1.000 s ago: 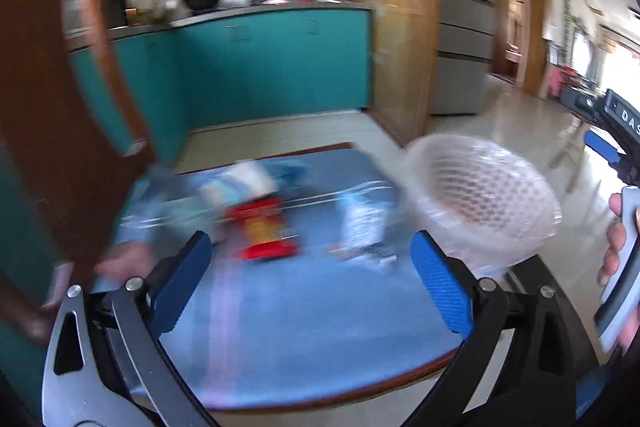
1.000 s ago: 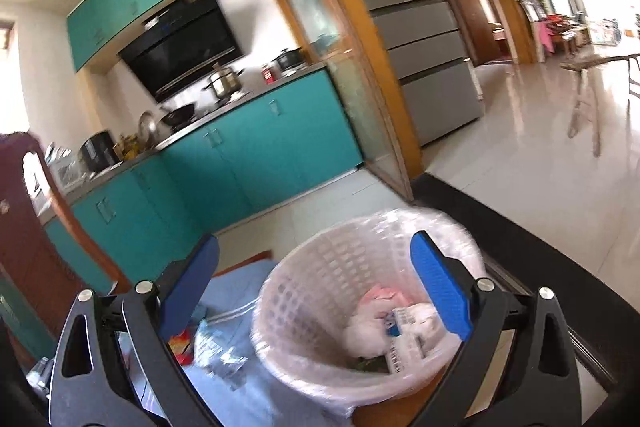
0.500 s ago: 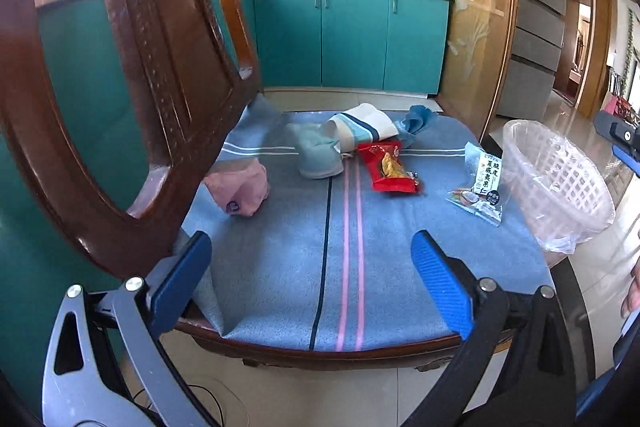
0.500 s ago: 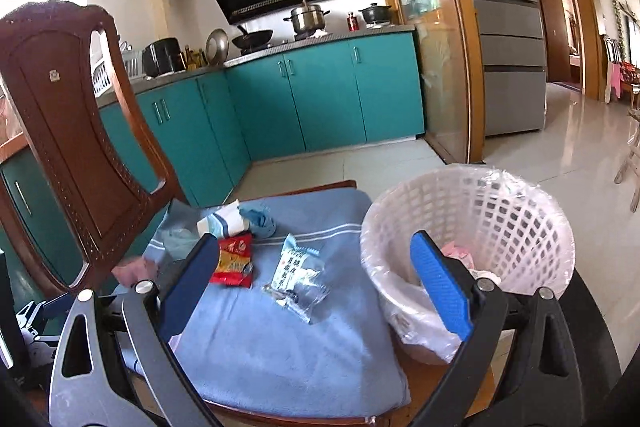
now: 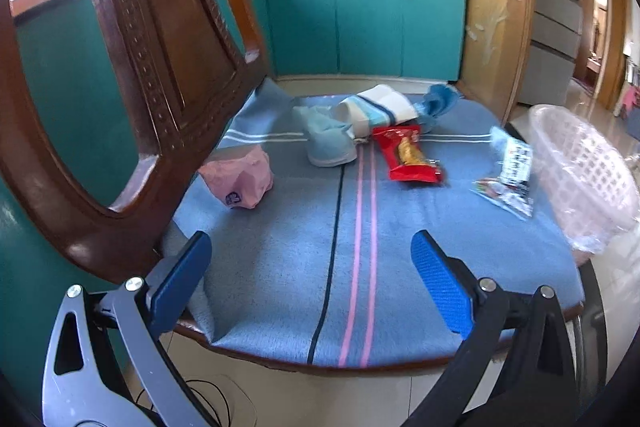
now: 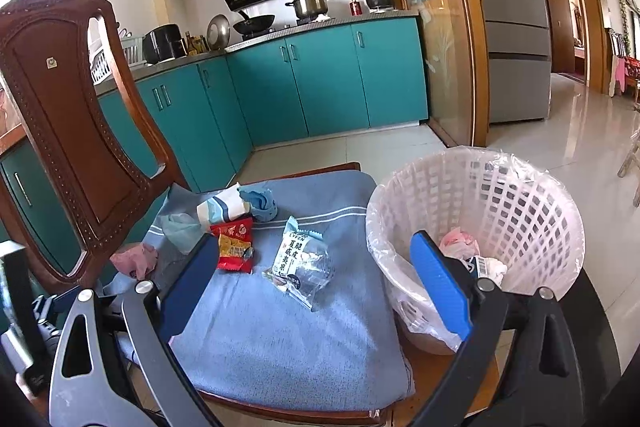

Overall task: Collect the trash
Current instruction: 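Grasp the pink plastic bag on the cloth with the left tool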

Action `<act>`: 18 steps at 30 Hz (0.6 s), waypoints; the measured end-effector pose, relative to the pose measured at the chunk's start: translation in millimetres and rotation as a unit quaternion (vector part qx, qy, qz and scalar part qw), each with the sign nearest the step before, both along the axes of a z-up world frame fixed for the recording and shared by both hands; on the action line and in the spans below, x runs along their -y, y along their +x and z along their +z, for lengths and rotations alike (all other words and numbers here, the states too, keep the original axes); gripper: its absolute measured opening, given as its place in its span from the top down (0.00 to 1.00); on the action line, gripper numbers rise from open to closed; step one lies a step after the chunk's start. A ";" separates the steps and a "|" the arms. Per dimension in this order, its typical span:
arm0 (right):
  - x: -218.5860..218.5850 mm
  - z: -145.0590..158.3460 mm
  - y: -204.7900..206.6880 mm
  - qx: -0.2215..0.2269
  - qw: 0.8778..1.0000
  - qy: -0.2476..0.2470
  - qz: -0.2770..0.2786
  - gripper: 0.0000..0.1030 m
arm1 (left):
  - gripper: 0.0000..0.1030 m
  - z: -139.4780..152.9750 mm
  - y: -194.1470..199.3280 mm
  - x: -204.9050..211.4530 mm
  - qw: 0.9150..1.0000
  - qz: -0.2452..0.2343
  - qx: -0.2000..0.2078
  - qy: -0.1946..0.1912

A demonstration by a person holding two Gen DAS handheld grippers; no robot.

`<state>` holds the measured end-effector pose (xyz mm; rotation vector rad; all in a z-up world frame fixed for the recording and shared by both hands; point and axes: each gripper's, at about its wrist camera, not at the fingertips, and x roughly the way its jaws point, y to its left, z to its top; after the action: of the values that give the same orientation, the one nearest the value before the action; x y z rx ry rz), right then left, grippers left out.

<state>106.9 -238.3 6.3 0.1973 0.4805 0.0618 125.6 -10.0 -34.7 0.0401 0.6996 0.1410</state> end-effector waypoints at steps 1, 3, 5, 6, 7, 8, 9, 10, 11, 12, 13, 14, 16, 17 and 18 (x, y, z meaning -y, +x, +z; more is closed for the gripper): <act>-1.1 -0.6 0.9 -0.001 1.000 -0.001 0.002 0.09 | 0.03 -3.7 7.5 -0.4 1.000 0.013 -0.002 0.000; -4.4 -3.7 3.6 -0.006 1.000 -0.005 0.006 0.09 | 0.03 -8.7 18.3 -1.4 0.999 0.037 0.002 0.007; -6.9 -6.6 5.7 -0.010 1.000 -0.006 0.010 0.09 | 0.03 -16.4 31.4 -2.2 0.997 0.072 0.003 0.023; -7.9 -7.5 6.6 -0.012 1.000 -0.006 0.011 0.09 | 0.03 -18.8 36.0 -3.3 0.996 0.087 0.005 0.028; -9.4 -8.6 7.4 -0.014 1.000 -0.007 0.013 0.09 | 0.03 -20.8 42.8 -5.3 0.994 0.106 0.008 0.029; -10.9 -9.6 8.1 -0.015 1.000 -0.009 0.014 0.09 | 0.03 -21.5 48.9 -7.6 0.993 0.118 0.010 0.027; -12.6 -10.5 8.6 -0.016 1.000 -0.011 0.017 0.09 | 0.03 -21.7 53.2 -10.0 0.991 0.129 0.011 0.024; -13.6 -10.9 9.1 -0.015 1.000 -0.013 0.018 0.09 | 0.03 -22.4 58.5 -14.1 0.989 0.143 0.010 0.018; -14.7 -10.7 9.2 -0.015 1.000 -0.015 0.020 0.09 | 0.04 -23.4 66.1 -21.7 0.987 0.161 0.007 0.001; -16.0 -11.0 9.9 -0.015 1.000 -0.016 0.022 0.09 | 0.04 -24.4 72.3 -28.5 0.984 0.178 0.005 -0.010; -18.0 -11.2 11.4 -0.015 0.999 -0.019 0.025 0.09 | 0.04 -25.5 76.8 -33.9 0.981 0.191 0.003 -0.017; -18.9 -11.7 13.0 -0.017 0.999 -0.020 0.028 0.09 | 0.04 -28.4 84.0 -43.0 0.977 0.211 -0.003 -0.030; -23.9 -13.3 17.3 -0.022 0.999 -0.024 0.036 0.09 | 0.05 -35.8 96.9 -55.0 0.971 0.231 -0.019 -0.055; -26.7 -13.9 19.7 -0.025 0.999 -0.025 0.039 0.09 | 0.05 -38.4 102.9 -56.1 0.971 0.233 -0.021 -0.055; -29.0 -13.8 21.5 -0.026 0.999 -0.025 0.041 0.09 | 0.05 -41.2 107.2 -57.7 0.970 0.235 -0.025 -0.059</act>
<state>128.4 -209.2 -7.5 0.1298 0.5406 0.1247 232.8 47.6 -76.0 -0.2387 0.7579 0.5551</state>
